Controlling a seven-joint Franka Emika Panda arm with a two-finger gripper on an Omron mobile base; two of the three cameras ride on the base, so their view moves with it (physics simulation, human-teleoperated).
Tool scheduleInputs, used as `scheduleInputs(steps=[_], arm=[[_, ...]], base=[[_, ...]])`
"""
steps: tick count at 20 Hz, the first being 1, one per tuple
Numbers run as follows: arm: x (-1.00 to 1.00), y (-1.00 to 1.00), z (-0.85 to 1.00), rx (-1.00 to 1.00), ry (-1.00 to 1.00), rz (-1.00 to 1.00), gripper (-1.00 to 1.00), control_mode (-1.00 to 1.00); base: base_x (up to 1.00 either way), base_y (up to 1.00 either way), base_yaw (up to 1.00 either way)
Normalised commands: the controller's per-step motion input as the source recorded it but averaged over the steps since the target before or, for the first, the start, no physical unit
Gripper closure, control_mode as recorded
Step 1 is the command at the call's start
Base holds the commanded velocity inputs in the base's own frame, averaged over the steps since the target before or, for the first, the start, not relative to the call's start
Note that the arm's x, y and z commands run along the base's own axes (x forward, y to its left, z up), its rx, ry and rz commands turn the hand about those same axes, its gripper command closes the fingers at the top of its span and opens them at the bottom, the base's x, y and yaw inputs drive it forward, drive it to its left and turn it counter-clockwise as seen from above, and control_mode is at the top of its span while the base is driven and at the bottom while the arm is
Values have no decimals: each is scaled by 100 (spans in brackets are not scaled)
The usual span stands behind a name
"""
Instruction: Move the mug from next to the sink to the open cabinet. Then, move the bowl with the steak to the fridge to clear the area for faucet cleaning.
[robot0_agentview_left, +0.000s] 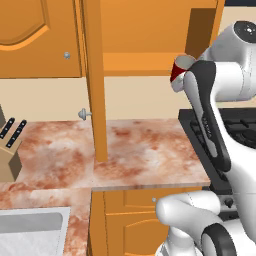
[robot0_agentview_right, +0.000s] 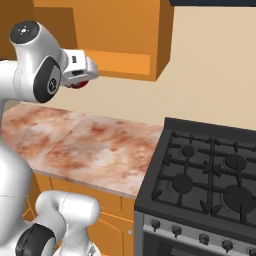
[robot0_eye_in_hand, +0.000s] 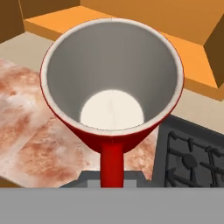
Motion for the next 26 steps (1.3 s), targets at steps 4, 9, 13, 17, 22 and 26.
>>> scheduleInputs(steps=[4,9,13,17,22,26], arm=[[41,8,0,-2,-3,-27,100,-100],[5,0,0,14,-17,-15,100,-100],[16,-2,0,15,-26,-14,100,-100],[54,-9,1,6,-14,-11,100,-100],[80,-6,4,11,0,-8,100,-100],[82,-11,22,13,3,-4,100,-100]], base=[[0,0,0],[0,0,0],[0,0,0],[0,0,0],[0,0,0],[0,0,0]])
